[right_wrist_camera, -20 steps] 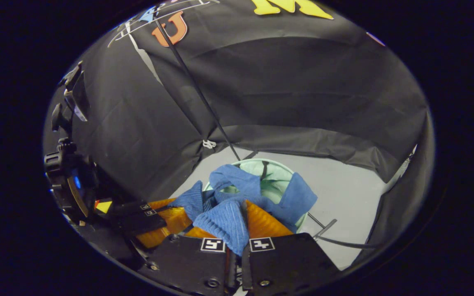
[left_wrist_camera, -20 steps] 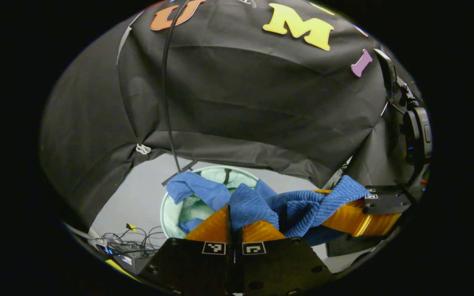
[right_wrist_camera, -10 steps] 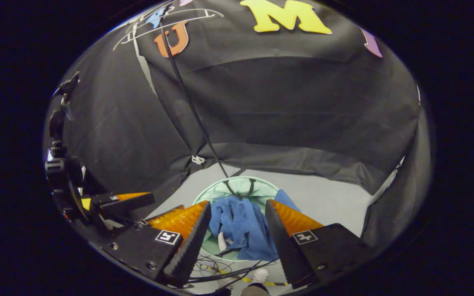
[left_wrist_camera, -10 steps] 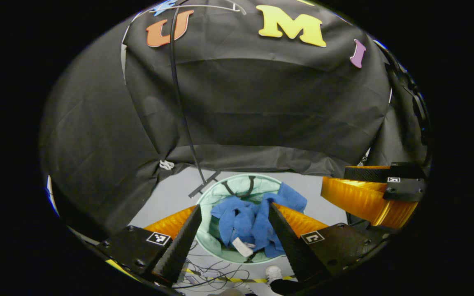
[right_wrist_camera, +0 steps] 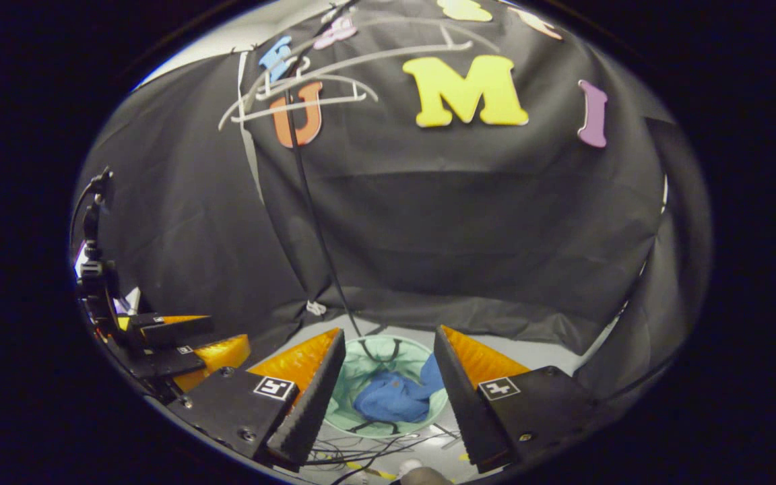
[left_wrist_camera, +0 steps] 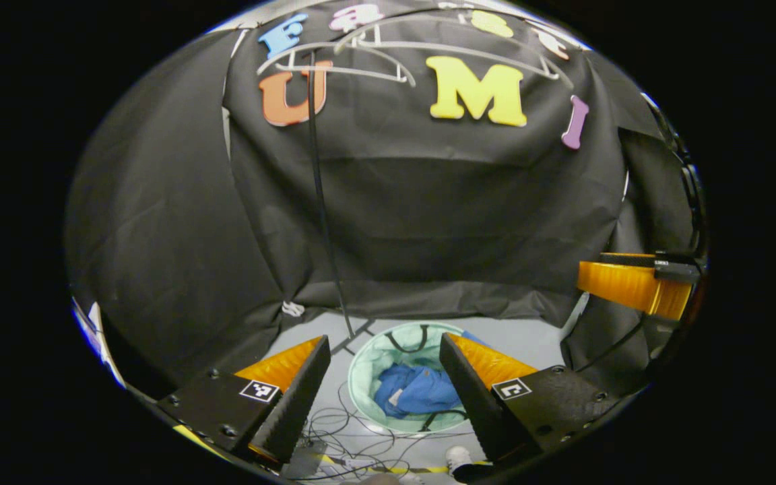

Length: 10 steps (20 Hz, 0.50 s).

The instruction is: Grasp the clothes on the hanger with both hands and then place them into the laundry hamper below.

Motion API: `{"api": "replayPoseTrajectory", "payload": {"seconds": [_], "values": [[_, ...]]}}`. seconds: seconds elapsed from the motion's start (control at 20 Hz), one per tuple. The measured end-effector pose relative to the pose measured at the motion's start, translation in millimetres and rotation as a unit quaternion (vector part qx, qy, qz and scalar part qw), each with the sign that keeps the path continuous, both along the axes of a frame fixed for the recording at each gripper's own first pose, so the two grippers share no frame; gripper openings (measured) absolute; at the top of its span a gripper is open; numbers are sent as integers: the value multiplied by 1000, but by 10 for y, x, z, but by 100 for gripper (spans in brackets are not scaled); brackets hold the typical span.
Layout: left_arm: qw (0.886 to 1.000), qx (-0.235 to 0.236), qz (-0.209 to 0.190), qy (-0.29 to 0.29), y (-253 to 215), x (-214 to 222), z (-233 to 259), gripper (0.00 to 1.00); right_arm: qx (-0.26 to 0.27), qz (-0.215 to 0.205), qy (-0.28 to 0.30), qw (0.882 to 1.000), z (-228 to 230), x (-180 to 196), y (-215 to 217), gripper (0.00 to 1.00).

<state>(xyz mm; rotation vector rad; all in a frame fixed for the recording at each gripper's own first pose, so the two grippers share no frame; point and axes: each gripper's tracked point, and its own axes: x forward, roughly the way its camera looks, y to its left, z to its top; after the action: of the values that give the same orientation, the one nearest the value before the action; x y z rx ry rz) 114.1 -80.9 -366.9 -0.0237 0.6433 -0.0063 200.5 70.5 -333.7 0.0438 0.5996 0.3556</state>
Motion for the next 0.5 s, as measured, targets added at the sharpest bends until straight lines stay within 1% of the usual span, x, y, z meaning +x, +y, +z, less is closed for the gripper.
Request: {"api": "replayPoseTrajectory", "payload": {"seconds": [0.05,0.1,0.15,0.2,0.3,0.35,0.5], "values": [[1000,2,0,-19,25,-19,230,99,1,-5,-16,1000,194,-80,-29,85],[999,4,0,-39,16,-83,436,95,1,-10,-35,999,410,-166,-87,85],[998,5,-2,-58,29,-135,671,99,2,-14,-57,998,682,-313,-136,85],[997,9,-3,-74,59,-224,879,99,3,-17,-76,997,899,-439,-165,87],[994,19,-6,-109,188,-434,1270,100,2,-28,-115,993,1326,-692,-243,100],[992,26,-6,-126,274,-533,1459,99,4,-38,-132,991,1525,-850,-279,99],[984,36,-6,-174,394,-794,2075,99,11,-61,-165,984,1972,-1217,-337,99]]}}
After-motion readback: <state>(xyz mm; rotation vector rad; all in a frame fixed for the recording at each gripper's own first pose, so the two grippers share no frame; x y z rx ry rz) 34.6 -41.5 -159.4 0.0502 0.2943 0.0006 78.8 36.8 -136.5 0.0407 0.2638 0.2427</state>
